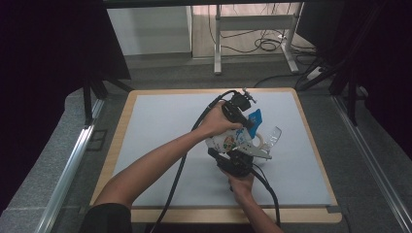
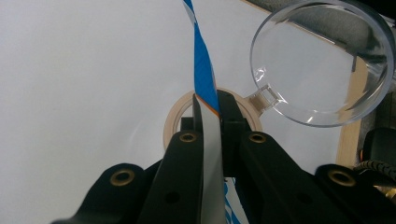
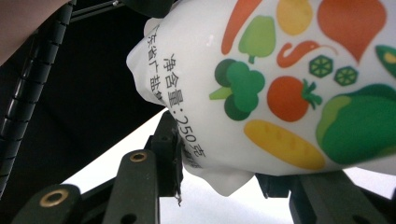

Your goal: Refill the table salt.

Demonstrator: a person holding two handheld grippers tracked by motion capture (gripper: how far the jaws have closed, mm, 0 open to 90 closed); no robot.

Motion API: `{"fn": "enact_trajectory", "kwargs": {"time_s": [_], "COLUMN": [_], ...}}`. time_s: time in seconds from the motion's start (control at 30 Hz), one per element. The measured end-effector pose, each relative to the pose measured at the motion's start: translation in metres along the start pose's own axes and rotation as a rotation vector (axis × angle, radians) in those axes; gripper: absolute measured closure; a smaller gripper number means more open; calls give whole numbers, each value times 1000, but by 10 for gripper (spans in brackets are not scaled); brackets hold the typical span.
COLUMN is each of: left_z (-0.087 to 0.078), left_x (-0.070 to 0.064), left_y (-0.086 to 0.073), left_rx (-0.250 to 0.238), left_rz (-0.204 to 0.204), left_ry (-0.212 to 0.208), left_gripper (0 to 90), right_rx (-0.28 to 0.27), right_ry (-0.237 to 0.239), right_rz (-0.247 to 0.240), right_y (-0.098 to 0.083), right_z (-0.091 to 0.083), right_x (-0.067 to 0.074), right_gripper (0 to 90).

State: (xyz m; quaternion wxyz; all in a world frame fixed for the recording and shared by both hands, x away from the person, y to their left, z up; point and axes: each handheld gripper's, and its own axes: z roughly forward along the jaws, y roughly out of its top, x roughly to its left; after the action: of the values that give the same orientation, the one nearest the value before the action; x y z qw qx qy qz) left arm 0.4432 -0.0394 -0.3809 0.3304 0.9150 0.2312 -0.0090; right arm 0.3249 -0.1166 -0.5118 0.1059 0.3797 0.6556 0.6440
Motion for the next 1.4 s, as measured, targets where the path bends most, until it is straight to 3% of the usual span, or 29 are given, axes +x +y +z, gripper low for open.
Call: {"fn": "enact_trajectory", "kwargs": {"time_s": [0.7,1.4], "left_z": [0,-2], "left_x": [0,0], "left_y": [1,-1], "left_rx": [18,17], "left_rz": [7,4], "left_ry": [0,-9], "left_gripper": [896,896], "right_rx": [-11,-5], "right_ry": [-20,-4], "right_rz": [10,6], "right_y": [1,-1], "right_z": [3,2], "right_x": [4,4], "right_gripper": [586,587]}}
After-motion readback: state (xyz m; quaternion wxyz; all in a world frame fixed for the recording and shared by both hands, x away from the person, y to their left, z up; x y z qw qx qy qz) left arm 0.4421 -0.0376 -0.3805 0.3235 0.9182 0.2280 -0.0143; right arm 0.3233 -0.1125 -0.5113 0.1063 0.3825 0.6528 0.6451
